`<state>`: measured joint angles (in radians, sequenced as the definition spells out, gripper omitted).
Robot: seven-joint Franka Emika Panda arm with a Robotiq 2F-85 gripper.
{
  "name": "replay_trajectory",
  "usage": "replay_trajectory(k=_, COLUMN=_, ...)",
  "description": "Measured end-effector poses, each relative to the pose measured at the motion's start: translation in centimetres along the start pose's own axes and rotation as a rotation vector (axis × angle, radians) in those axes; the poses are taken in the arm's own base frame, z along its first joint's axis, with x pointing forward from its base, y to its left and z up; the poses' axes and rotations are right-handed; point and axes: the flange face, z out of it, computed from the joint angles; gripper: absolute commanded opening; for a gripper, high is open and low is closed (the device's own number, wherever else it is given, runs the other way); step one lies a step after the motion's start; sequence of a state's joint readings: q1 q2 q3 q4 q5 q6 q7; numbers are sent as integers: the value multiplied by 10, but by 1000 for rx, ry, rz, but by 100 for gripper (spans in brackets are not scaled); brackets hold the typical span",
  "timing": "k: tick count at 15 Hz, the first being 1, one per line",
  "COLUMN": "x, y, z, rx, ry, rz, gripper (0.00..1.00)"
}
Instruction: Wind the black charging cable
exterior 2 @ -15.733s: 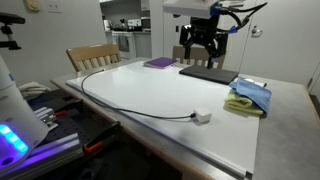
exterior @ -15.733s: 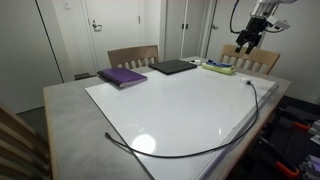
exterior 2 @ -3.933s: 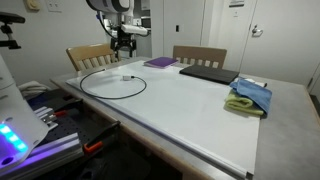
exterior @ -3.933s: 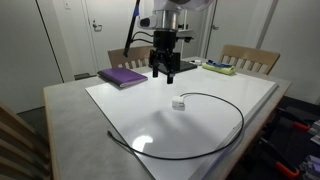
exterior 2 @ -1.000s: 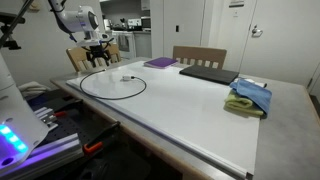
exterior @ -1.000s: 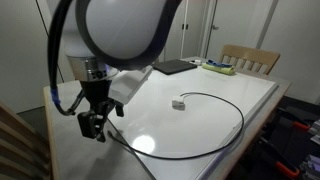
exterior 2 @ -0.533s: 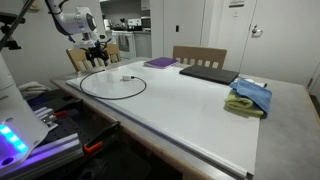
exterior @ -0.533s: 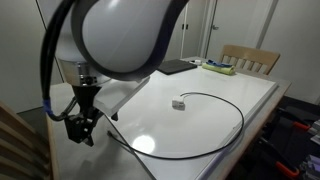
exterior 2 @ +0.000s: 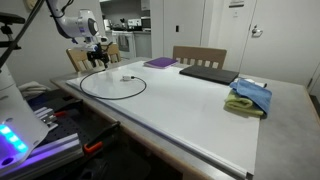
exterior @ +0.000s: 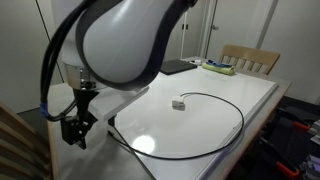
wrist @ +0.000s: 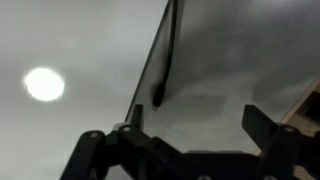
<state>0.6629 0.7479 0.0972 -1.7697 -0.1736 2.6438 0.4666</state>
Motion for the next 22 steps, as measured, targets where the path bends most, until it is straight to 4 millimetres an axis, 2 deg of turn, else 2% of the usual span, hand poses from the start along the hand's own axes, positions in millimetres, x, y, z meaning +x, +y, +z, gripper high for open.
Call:
replay_trajectory(k=13, x=-12, y=7, z=11, rx=29, ry=-43, rz=64, gripper=100)
replay_trajectory(k=18, x=-16, y=0, z=13, rx=88, ry=-57, rz=42, gripper=100)
replay_trajectory(k=19, x=-16, y=0, z=13, rx=94, ry=-58, rz=41, gripper=75)
replay_trajectory(k=20, x=-15, y=1, z=13, rx=98, ry=-60, rz=43, gripper=74)
replay_trajectory(k=22, x=-13, y=3, z=11, rx=103, ry=-58, rz=47, gripper=61)
